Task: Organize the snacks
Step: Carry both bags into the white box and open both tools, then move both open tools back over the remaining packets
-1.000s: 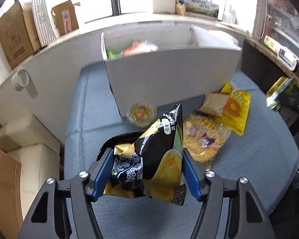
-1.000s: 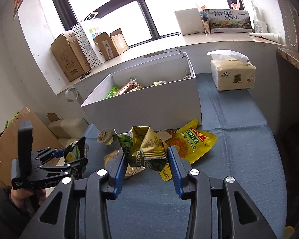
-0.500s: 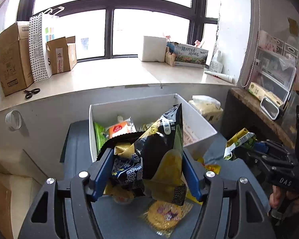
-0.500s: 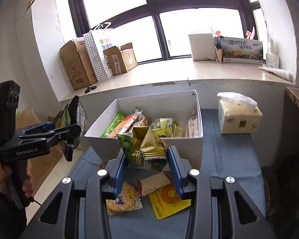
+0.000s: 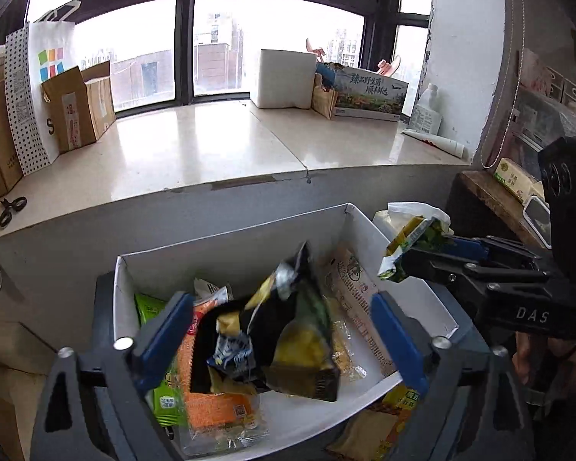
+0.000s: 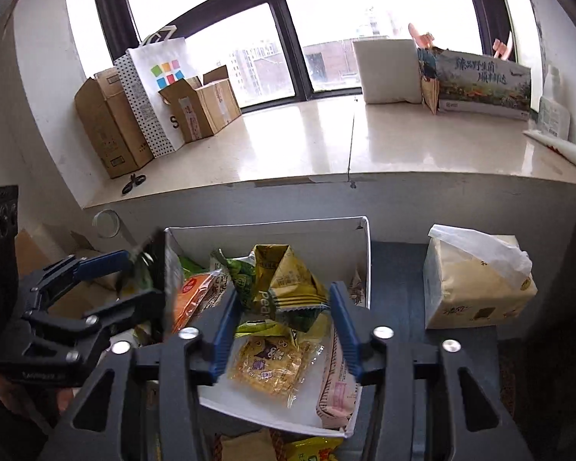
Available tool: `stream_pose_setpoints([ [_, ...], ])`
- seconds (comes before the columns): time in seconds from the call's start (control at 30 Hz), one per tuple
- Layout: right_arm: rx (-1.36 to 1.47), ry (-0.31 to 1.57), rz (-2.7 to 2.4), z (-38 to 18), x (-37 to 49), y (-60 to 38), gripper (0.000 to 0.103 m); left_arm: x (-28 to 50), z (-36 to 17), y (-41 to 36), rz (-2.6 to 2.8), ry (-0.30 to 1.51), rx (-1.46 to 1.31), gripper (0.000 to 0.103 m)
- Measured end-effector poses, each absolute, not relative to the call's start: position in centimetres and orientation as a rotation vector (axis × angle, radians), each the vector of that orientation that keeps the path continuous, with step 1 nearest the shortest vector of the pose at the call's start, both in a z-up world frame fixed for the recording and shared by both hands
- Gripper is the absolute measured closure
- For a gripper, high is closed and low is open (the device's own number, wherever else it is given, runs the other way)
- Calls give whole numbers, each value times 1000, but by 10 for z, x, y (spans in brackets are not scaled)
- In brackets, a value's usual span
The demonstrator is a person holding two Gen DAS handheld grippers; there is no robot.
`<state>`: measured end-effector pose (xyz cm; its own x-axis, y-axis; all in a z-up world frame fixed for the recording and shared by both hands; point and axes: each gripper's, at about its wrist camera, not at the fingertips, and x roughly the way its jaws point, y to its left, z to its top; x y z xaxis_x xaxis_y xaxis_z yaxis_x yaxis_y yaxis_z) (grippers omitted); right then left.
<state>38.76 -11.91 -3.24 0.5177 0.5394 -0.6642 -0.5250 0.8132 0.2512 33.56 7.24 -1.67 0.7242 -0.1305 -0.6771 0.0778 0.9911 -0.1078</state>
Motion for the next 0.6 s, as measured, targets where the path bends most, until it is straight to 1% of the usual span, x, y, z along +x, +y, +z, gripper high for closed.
stream_pose_setpoints([
  [0.03,37,834,640,-36,394,-120,1,337,-20,74,-111,752,-79,0],
  [0.1,53,808,654,-37,393,-125,0,334,-23,75,-89,749,-60,0],
  [0.17,12,780,654,-37,387,-124,0,330,-26,78,-94,743,-69,0],
  [0.33,16,782,670,-41,376,-123,0,324,-29,81,-86,747,-82,0],
  [0.6,76,714,687,-15,351,-140,0,278,-11,72,-95,691,-48,0],
])
